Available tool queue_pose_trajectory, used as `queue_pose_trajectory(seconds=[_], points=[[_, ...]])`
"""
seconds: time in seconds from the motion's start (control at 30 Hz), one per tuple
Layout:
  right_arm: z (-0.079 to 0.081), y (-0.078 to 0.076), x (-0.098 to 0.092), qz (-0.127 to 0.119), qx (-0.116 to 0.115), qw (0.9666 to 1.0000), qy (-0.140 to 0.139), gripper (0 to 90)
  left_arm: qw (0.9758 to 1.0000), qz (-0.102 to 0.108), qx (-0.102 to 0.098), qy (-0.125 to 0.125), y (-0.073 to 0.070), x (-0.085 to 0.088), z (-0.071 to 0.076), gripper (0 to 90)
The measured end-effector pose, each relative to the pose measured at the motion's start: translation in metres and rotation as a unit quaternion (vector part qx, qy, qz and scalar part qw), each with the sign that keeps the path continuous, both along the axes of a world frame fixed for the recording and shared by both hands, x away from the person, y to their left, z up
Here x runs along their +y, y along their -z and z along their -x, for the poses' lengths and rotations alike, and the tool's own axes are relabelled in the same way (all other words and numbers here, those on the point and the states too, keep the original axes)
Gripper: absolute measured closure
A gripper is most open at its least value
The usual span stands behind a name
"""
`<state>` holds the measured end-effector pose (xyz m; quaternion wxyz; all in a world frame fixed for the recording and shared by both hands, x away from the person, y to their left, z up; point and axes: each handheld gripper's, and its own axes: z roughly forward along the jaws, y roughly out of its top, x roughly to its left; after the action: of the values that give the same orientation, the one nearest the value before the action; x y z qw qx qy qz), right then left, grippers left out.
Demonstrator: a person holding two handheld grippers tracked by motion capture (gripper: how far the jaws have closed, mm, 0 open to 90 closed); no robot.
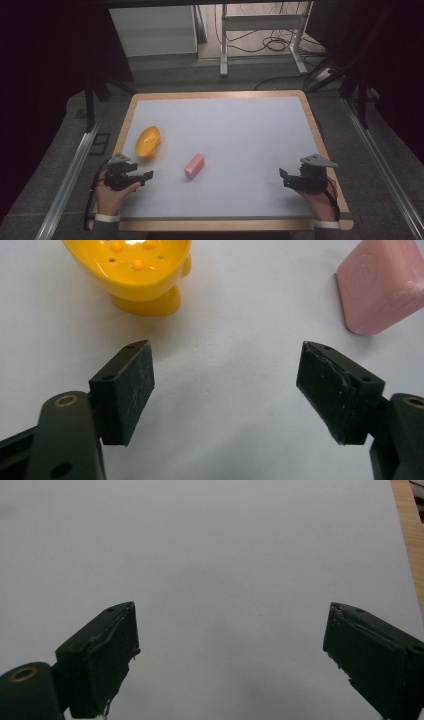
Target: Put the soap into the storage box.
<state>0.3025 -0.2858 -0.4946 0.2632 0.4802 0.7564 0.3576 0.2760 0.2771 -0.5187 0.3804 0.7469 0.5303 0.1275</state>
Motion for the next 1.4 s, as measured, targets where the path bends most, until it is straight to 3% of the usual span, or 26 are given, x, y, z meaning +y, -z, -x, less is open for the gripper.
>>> queue_pose_trajectory(seconds=[0.67, 0.87, 1.03, 1.07, 1.17, 1.23, 1.4], points=[[0.002, 0.005, -0.003, 0.006, 0.01, 0.9999, -0.001, 8.2, 0.9999, -0.006, -0.006, -0.007, -0.002, -0.002, 0.001, 23.9], [0.002, 0.007, -0.003, 0.009, 0.011, 0.9999, -0.003, 8.2, 0.9998, -0.007, -0.01, -0.017, -0.015, -0.005, 0.007, 25.8], [0.004, 0.003, -0.009, -0.004, 0.003, 1.0, -0.001, 8.2, 0.9995, -0.005, -0.018, -0.025, -0.026, -0.009, 0.012, 25.7], [0.004, 0.003, -0.01, -0.006, 0.002, 1.0, -0.001, 8.2, 0.9996, -0.015, -0.016, -0.02, -0.03, -0.014, 0.011, 25.6], [0.004, 0.003, -0.011, -0.006, 0.002, 1.0, 0.001, 8.2, 0.9996, -0.019, -0.019, -0.013, -0.035, -0.018, 0.01, 25.3], [0.004, 0.003, -0.013, -0.006, 0.001, 1.0, 0.005, 8.2, 0.9995, -0.014, -0.026, -0.009, -0.043, -0.023, 0.007, 24.5], [0.007, 0.0, -0.013, -0.007, 0.0, 0.9999, 0.009, 8.2, 0.9997, -0.013, -0.022, -0.003, -0.047, -0.031, 0.004, 23.9]])
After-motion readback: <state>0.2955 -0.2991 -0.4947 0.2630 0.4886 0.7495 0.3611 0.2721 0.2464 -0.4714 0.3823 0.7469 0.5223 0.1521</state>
